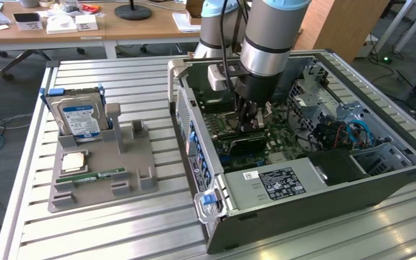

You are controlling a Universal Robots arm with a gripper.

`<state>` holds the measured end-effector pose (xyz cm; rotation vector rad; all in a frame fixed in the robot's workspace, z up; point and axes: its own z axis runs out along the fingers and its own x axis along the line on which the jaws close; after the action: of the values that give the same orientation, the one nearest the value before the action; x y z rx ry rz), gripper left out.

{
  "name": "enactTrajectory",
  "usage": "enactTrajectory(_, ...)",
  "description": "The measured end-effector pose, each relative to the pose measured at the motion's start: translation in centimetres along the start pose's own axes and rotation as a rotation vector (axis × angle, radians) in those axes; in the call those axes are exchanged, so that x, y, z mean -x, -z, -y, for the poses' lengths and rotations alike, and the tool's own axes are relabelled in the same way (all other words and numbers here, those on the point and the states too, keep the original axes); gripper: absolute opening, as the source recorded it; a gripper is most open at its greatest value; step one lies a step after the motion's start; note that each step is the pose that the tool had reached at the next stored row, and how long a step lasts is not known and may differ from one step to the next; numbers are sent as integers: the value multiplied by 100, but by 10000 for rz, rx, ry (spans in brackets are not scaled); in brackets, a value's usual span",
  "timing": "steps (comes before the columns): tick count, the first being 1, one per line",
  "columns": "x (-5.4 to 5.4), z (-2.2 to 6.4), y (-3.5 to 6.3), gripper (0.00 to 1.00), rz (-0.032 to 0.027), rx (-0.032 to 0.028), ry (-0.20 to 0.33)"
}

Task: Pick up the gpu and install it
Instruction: 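Press down on the gpu until it lock into place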

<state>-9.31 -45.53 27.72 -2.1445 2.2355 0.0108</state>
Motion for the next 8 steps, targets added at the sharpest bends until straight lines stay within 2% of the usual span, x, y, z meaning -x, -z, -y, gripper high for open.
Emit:
enactTrajectory(5,-3,-1,-79,11,1,0,-1)
enactTrajectory(8,-2,30,-82,11,-2,1,0)
